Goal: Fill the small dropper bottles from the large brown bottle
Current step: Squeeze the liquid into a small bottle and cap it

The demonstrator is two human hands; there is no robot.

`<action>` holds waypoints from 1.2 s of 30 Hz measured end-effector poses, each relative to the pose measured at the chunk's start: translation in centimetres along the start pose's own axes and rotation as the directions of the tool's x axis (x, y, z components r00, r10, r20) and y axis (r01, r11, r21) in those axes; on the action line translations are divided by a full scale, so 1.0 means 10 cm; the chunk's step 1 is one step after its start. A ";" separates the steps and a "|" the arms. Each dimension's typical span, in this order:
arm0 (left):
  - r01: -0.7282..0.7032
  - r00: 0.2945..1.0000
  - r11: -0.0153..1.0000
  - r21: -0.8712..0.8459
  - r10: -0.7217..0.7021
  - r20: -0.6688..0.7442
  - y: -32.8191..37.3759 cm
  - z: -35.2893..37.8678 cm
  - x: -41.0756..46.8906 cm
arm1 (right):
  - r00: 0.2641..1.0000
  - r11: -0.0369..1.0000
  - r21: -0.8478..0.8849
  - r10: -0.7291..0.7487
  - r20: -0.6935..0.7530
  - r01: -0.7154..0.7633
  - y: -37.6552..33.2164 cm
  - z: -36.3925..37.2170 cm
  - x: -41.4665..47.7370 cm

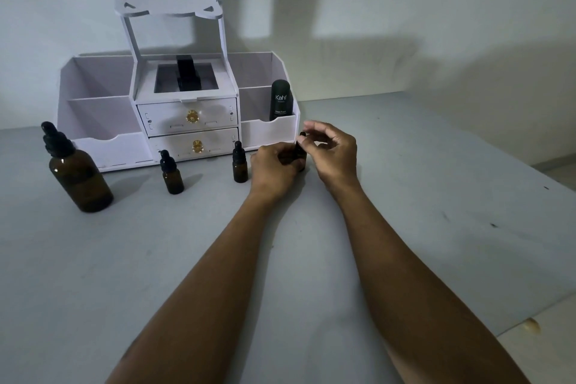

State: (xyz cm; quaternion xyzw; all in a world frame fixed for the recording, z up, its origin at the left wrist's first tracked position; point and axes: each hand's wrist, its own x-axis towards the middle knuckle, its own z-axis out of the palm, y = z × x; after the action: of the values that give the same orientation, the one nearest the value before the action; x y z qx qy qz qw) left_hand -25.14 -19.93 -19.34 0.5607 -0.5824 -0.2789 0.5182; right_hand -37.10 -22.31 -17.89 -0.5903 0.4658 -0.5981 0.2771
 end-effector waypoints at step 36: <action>0.049 0.998 0.997 -0.065 -0.046 0.043 0.22 -0.74 -0.80 | 0.984 0.992 -0.015 -0.123 -0.130 0.122 -0.14 -0.14 -0.04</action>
State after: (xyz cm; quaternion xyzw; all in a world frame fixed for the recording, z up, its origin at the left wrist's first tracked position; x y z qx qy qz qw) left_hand -20.47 -9.98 -17.38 0.5511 -0.5699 -0.3221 0.5175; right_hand -38.07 -21.05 -16.68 -0.5782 0.4478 -0.6499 0.2066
